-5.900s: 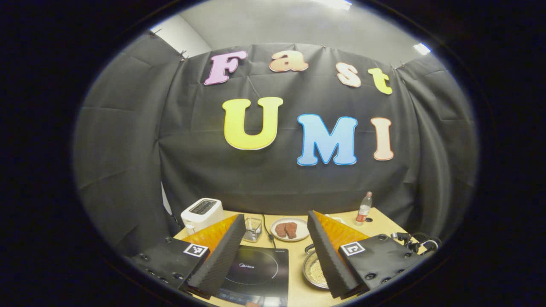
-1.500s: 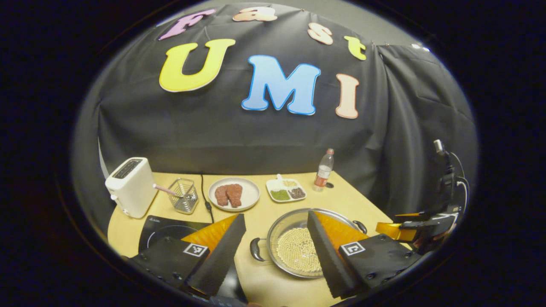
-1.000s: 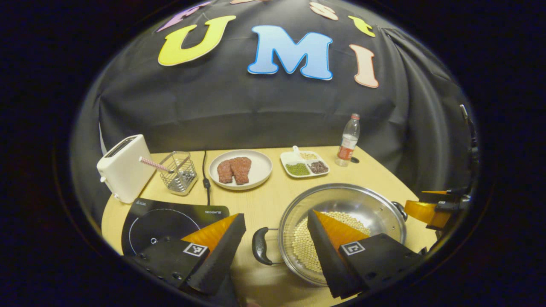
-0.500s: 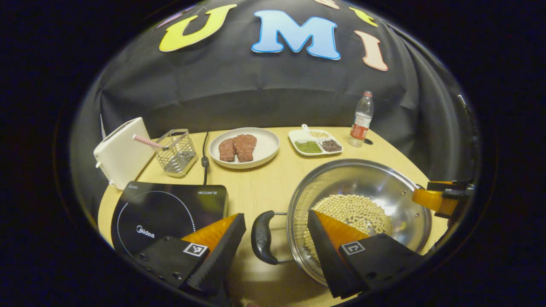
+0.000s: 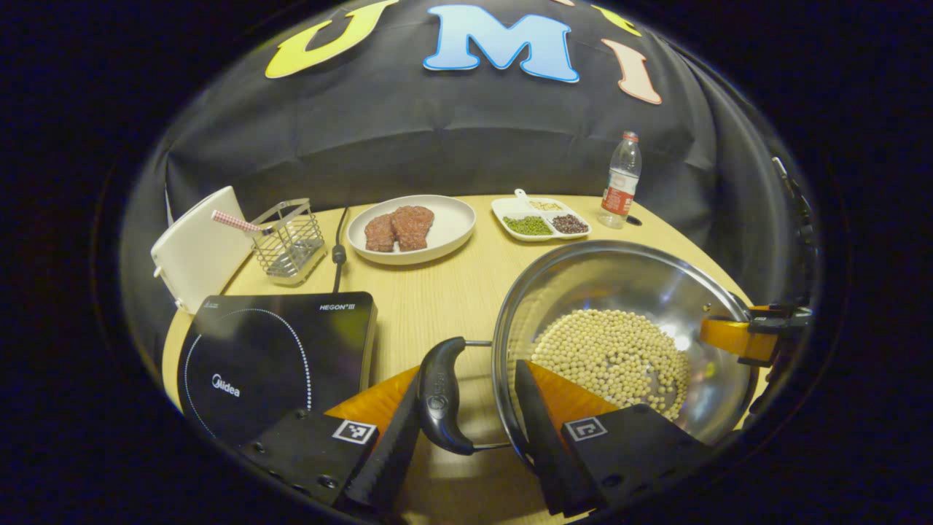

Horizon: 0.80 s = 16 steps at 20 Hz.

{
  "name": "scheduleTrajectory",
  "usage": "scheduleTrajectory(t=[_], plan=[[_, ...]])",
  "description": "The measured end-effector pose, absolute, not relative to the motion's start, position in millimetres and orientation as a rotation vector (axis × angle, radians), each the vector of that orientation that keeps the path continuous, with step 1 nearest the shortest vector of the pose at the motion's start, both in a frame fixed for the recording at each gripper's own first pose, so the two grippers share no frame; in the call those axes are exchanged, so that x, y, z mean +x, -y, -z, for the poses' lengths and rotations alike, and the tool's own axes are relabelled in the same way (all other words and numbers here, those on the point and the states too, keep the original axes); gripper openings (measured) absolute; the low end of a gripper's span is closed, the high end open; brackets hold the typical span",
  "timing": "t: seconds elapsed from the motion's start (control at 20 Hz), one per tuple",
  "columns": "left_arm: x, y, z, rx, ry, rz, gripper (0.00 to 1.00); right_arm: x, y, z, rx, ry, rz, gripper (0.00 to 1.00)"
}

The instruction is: First push the handle of the pot to place it horizontally, then grasp the pot with both hands and set it on the induction cooktop.

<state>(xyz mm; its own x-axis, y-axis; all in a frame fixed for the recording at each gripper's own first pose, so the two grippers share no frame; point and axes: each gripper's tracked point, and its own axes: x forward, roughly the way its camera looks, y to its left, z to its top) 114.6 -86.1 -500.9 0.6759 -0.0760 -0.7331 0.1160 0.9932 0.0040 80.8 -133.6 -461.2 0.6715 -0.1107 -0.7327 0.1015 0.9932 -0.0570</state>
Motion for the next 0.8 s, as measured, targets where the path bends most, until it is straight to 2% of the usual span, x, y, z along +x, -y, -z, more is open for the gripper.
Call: scheduleTrajectory(t=[0.05,0.2,0.25,0.35,0.4,0.45,0.5,0.55,0.65,0.8], plan=[[114.9,86.3,501.1,0.054,-0.82,0.107,0.82,81.6,132.6,462.5,-0.002,-0.832,0.113,0.91],[114.5,86.1,502.4,0.052,-0.822,0.108,0.78,85.0,127.5,469.1,0.031,-0.856,0.107,0.86],[115.0,85.7,501.6,0.048,-0.825,0.106,0.8,84.3,128.0,467.8,0.035,-0.867,0.106,0.76],[114.6,85.1,501.5,0.037,-0.825,0.1,0.75,85.2,128.8,465.7,0.045,-0.868,0.1,0.76],[115.2,85.4,501.5,0.033,-0.825,0.099,0.78,83.5,127.9,467.3,0.043,-0.872,0.097,0.74],[115.5,85.2,500.7,0.029,-0.823,0.098,0.7,83.6,127.8,466.4,0.036,-0.869,0.094,0.74],[115.2,84.8,500.7,0.03,-0.824,0.098,0.69,83.2,128.5,465.7,0.031,-0.869,0.094,0.74],[114.9,84.0,500.3,0.033,-0.823,0.098,0.72,83.6,128.5,465.2,0.034,-0.871,0.097,0.74],[113.3,84.5,499.1,0.036,-0.826,0.096,0.72,83.4,127.6,465.4,0.038,-0.878,0.1,0.74],[112.4,84.0,499.9,0.017,-0.836,0.086,0.67,82.8,126.9,463.9,0.037,-0.879,0.095,0.74]])
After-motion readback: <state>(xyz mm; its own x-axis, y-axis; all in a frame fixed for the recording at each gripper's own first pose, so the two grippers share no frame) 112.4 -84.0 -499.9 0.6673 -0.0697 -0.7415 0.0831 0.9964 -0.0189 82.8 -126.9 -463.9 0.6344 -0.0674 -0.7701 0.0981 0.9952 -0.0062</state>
